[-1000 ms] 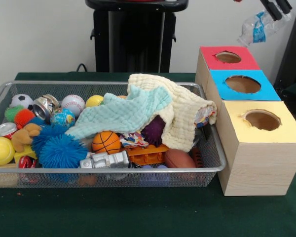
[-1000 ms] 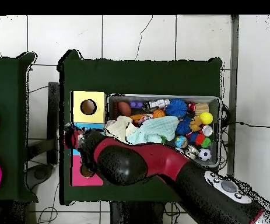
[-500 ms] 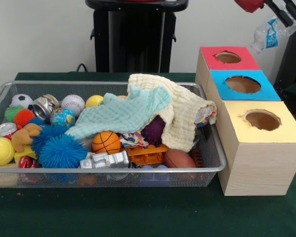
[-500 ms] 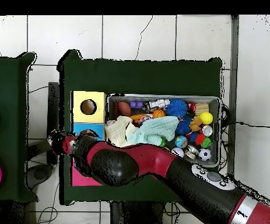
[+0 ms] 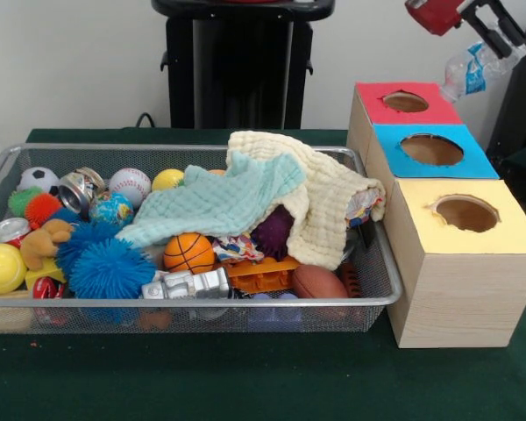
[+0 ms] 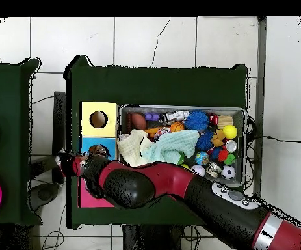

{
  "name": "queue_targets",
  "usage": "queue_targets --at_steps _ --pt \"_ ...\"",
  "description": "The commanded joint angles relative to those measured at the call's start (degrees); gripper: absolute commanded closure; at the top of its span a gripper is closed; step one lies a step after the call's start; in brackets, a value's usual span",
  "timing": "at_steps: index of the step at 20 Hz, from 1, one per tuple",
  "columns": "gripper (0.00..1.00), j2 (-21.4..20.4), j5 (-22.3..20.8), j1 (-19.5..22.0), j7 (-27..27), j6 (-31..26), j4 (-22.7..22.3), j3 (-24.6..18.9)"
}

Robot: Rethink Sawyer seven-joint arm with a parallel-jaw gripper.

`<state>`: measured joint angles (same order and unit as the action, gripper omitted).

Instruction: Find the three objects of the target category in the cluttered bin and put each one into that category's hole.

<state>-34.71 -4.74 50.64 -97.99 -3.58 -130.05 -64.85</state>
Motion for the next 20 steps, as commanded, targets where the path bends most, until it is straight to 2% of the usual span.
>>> queue_targets --at_steps 1,20 --pt "1.00 4.69 -4.78 0.20 -3.55 2.03 5.39 5.52" --pt "1.00 10.28 -10.32 -0.64 -3.75 3.33 9.31 6.71"
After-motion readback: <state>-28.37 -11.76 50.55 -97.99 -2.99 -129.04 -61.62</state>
